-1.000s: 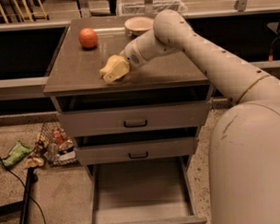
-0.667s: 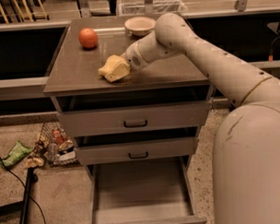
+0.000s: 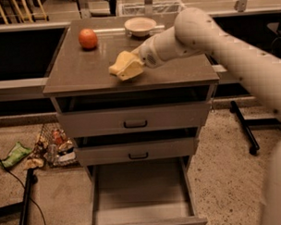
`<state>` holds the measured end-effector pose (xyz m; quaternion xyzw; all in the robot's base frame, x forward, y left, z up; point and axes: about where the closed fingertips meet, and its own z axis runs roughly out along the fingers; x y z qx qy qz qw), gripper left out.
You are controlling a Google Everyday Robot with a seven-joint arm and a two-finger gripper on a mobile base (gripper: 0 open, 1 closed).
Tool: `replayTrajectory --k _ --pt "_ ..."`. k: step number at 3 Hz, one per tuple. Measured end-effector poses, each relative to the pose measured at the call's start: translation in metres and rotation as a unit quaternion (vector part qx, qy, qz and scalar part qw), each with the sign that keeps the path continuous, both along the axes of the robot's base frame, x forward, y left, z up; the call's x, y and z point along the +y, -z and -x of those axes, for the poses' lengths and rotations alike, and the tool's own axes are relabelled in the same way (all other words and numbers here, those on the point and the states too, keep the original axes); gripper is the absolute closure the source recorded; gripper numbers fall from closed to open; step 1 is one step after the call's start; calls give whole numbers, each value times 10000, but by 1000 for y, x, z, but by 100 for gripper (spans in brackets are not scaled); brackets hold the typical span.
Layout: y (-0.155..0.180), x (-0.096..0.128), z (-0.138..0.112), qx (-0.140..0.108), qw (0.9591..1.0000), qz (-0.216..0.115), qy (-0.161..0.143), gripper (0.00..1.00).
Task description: Place sponge into bottom drawer
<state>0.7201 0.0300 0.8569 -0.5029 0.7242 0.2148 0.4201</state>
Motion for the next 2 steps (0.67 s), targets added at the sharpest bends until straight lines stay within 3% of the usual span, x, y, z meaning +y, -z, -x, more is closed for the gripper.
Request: replayTrajectory --k 1,2 --pt "-31 -39 40 -171 9997 125 83 100" --pt "-31 -39 40 -171 9997 126 81 100"
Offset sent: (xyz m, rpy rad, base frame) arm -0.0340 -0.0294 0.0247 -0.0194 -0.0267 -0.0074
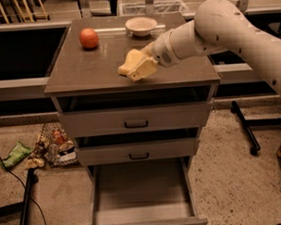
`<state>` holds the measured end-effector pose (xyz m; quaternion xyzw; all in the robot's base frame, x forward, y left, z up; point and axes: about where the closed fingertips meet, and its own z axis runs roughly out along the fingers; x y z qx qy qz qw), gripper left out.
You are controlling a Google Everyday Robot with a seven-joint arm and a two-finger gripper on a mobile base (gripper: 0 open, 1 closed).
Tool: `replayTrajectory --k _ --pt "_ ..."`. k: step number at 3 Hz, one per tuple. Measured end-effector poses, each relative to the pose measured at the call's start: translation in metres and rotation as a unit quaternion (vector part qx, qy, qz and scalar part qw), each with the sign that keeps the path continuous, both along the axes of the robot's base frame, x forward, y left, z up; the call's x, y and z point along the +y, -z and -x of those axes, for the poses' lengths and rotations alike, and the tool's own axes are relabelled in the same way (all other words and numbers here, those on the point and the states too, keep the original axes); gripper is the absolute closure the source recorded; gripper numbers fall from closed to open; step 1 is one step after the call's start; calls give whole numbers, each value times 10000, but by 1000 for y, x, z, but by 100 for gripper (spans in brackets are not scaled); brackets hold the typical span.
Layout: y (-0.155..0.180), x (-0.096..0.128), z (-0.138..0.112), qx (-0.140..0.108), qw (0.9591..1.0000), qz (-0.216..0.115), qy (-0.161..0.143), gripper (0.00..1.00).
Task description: Place sponge into bottom drawer
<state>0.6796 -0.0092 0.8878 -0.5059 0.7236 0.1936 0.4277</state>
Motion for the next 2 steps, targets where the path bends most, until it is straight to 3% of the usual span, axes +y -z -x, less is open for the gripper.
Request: replayTrajectory --k 1,2 --pt "13 3 14 -81 9987 321 -391 100" --pt "48 -12 52 49 9926 780 -929 100"
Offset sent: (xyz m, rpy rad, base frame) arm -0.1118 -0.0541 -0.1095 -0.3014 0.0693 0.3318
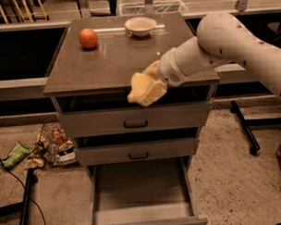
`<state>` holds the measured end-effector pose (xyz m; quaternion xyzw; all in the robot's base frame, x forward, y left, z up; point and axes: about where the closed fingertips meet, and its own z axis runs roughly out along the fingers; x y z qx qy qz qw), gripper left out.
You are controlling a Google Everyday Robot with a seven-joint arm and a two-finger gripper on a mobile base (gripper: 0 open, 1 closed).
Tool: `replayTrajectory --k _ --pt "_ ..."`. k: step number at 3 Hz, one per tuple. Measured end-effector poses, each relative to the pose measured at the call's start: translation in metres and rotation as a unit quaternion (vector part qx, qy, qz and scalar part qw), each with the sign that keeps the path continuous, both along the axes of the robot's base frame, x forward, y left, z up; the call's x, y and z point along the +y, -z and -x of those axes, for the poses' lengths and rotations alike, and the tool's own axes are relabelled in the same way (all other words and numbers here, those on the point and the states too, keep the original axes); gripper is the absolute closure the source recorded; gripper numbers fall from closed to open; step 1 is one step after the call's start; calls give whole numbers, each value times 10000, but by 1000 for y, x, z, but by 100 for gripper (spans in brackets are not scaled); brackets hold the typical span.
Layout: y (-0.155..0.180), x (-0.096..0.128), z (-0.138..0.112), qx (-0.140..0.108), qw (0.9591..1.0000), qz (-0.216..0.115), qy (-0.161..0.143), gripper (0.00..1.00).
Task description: Place sponge into bottom drawer
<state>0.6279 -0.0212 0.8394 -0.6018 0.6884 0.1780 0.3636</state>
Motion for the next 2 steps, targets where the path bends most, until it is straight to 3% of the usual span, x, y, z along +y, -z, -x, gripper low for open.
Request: replayTrajectory --k 1,2 --pt "44 -26 36 216 9987 248 -386 100" --pt "91 -51 58 450 9976 248 -465 100"
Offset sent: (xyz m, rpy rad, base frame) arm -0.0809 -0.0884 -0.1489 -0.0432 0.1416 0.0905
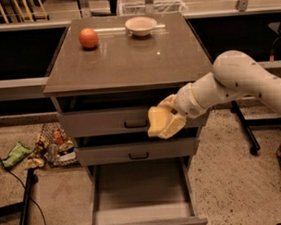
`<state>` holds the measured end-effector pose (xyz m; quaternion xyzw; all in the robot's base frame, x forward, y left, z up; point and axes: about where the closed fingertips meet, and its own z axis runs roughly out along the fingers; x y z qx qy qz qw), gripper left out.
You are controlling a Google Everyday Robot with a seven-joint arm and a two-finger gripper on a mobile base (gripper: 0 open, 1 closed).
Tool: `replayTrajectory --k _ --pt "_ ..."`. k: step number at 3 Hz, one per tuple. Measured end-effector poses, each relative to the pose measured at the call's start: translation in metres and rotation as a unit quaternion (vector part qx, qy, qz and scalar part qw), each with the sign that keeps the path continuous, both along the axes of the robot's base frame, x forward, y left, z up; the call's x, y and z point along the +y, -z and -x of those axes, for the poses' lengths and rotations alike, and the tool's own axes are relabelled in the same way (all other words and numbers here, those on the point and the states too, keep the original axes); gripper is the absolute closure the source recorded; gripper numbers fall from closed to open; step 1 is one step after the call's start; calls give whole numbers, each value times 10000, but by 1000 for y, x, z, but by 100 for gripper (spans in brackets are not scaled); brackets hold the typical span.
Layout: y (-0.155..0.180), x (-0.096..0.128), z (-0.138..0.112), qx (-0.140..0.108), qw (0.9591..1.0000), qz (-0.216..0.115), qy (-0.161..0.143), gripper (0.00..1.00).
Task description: Place sponge into bottom drawer
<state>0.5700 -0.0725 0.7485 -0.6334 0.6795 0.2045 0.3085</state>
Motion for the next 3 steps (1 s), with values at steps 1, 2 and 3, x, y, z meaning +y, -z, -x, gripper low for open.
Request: replayTrajectory --k 1,2,3 --pt "60 -17 4 148 9994 21 301 100" --pt "60 -16 4 150 9994 18 297 100" --pt "99 0 22 268 9995 -181 -4 100"
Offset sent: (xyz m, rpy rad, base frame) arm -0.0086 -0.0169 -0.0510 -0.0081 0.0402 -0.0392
